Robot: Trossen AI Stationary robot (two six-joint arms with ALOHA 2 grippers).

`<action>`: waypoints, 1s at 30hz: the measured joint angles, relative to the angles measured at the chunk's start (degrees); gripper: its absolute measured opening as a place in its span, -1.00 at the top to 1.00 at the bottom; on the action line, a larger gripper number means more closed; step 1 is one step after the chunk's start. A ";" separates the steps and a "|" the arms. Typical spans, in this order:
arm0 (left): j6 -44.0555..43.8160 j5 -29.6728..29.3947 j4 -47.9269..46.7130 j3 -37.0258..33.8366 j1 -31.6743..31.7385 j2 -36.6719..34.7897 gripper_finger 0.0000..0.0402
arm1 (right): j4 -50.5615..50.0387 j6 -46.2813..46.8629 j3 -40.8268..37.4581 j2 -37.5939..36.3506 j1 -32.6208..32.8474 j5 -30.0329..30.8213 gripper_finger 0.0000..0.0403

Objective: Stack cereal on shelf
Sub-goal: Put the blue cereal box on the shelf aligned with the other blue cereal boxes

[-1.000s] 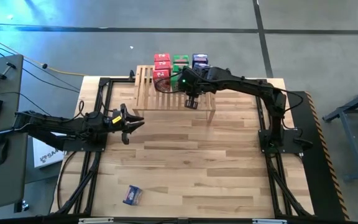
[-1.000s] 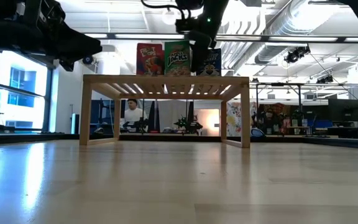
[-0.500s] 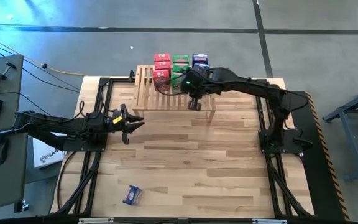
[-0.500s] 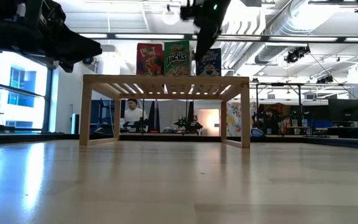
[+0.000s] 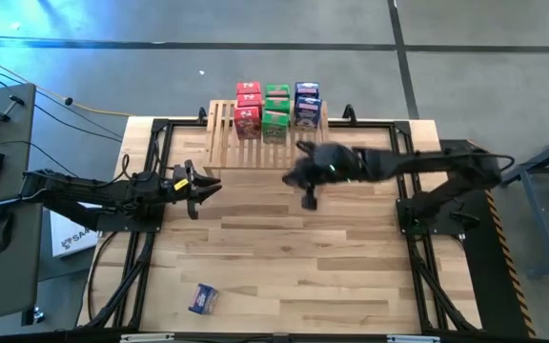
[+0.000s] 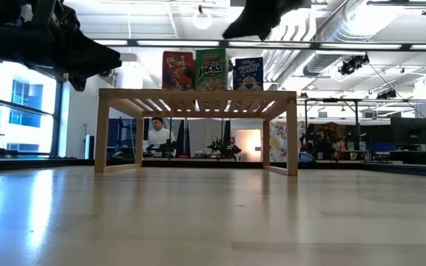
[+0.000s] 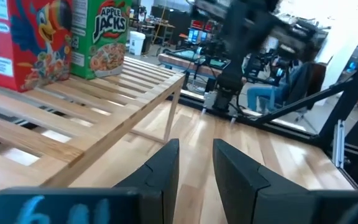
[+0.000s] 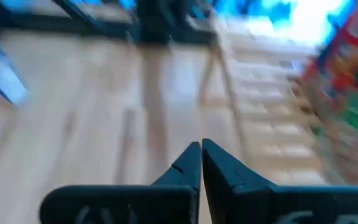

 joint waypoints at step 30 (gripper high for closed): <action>-45.71 8.99 -74.00 53.52 -12.64 38.14 0.37 | 64.73 4.29 -44.26 -5.90 15.73 12.97 0.99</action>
